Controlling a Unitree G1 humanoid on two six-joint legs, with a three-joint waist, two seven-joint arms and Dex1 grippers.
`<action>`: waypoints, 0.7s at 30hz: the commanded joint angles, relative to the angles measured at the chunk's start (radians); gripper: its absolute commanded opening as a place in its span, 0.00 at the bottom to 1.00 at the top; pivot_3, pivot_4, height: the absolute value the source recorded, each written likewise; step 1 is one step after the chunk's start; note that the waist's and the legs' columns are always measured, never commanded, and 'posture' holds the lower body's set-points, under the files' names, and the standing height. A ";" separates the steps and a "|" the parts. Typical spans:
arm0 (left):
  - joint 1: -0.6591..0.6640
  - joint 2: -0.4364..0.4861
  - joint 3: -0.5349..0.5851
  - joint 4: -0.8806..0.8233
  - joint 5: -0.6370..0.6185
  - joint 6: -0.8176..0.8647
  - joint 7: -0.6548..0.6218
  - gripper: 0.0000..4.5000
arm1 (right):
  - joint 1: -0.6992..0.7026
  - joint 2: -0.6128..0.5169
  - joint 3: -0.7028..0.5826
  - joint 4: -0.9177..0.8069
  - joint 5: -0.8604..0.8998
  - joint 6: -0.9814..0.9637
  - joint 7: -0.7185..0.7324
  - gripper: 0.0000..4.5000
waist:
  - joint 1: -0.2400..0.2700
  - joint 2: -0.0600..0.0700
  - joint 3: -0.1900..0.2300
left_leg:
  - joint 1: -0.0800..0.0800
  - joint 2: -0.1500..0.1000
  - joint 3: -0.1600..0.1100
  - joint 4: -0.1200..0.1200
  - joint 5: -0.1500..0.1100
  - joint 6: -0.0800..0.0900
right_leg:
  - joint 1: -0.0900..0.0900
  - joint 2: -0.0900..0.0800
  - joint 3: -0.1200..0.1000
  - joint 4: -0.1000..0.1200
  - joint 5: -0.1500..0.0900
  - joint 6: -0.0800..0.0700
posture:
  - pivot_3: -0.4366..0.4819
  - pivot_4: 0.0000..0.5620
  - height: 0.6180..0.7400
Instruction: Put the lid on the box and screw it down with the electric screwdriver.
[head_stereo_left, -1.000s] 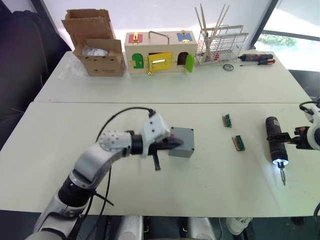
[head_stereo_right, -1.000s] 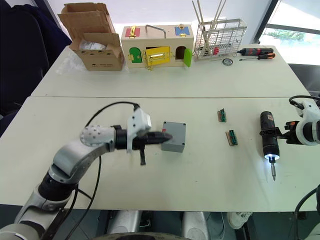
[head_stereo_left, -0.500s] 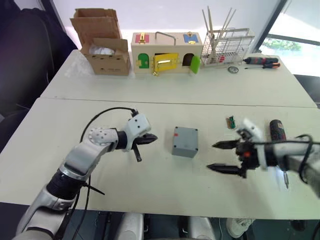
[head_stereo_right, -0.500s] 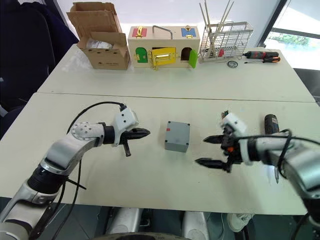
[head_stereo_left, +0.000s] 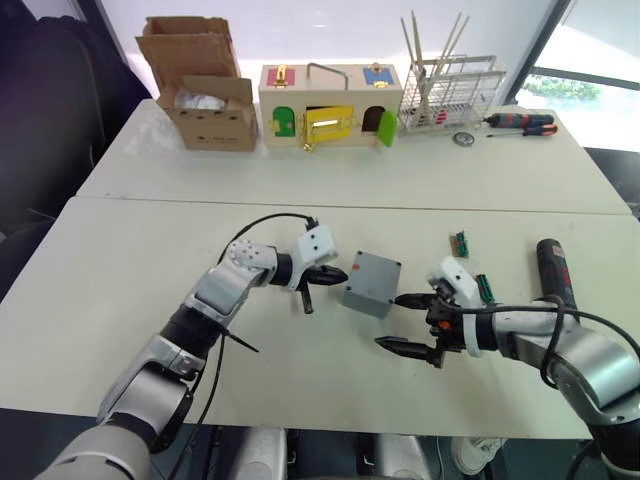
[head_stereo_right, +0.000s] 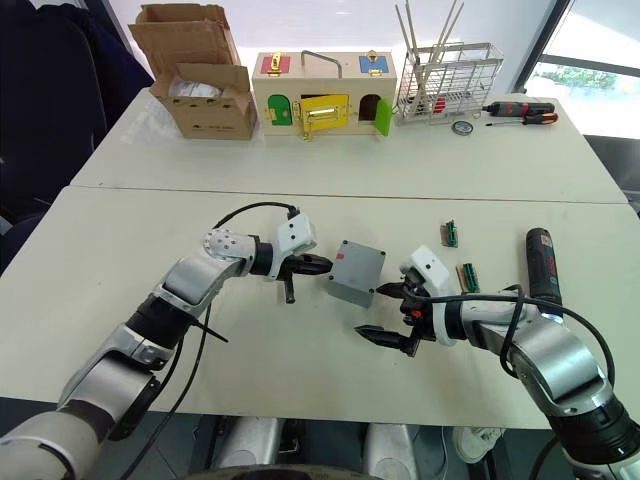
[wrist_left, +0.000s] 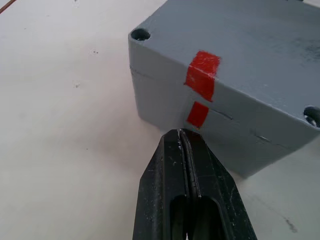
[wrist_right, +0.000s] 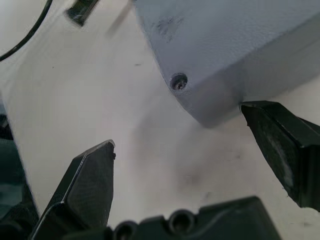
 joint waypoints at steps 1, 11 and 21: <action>-0.038 -0.028 -0.010 0.038 0.043 -0.080 -0.010 0.00 | 0.022 -0.004 -0.037 -0.107 0.050 0.031 -0.017 1.00 | -0.002 0.000 0.000 | 0.000 0.000 0.000 0.000 0.000 0.000 | 0.000 0.000 0.000 0.000 0.000 0.000 | 0.48 0.27 0.90; 0.122 0.164 0.054 -0.253 0.066 0.043 -0.025 0.00 | -0.026 -0.204 -0.086 0.070 -0.117 -0.140 0.047 1.00 | -0.017 -0.001 0.000 | 0.001 0.001 0.001 -0.002 -0.001 0.001 | -0.001 0.000 0.000 0.000 0.000 0.000 | 0.48 0.27 0.90; 0.241 0.154 0.009 -0.486 0.033 0.177 -0.003 0.00 | -0.176 -0.105 0.100 0.227 -0.218 -0.295 0.163 1.00 | -0.015 -0.001 0.000 | 0.001 0.002 0.001 -0.001 0.000 -0.001 | 0.000 0.000 0.000 0.000 0.000 0.000 | 0.48 0.27 0.90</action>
